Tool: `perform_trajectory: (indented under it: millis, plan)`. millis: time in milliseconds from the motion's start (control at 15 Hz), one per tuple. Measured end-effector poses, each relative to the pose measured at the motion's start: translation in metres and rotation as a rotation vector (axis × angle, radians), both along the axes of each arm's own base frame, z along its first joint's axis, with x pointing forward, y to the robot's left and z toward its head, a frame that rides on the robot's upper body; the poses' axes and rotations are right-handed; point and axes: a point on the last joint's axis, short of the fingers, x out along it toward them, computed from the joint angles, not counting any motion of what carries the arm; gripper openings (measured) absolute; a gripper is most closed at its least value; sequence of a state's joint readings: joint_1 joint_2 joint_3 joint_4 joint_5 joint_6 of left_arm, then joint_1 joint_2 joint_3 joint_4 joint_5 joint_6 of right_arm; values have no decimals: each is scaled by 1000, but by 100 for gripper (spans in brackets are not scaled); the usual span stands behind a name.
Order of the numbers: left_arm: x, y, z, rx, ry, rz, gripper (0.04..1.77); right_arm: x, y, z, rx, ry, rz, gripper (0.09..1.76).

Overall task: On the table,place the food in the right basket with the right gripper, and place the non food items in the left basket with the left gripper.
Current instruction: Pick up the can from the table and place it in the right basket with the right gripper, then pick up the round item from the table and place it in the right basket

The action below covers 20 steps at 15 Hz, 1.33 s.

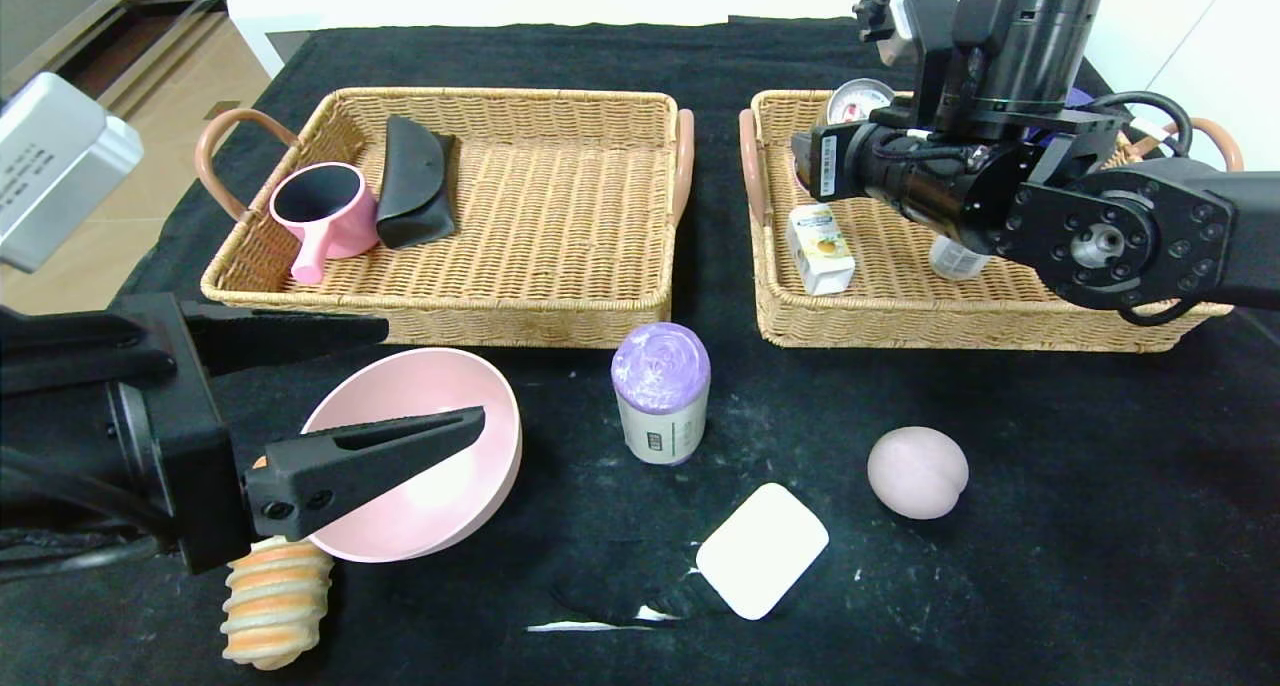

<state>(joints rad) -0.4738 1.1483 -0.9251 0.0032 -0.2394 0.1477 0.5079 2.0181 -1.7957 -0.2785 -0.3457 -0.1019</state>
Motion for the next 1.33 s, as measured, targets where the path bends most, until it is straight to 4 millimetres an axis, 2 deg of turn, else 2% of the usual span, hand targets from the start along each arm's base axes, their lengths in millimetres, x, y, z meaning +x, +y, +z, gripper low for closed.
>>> perform_trajectory:
  millis: [467,800,1333]
  plan:
    - [1,-1,-1,3,2,-1,172,11,5,-4,2,-8,-17,120]
    - [1,-1,-1,3,2,-1,172,12,6,-4,-16,-30,-17,145]
    - [1,-1,-1,3,3,-1,172,12,5,-6,-23,-22,-19,161]
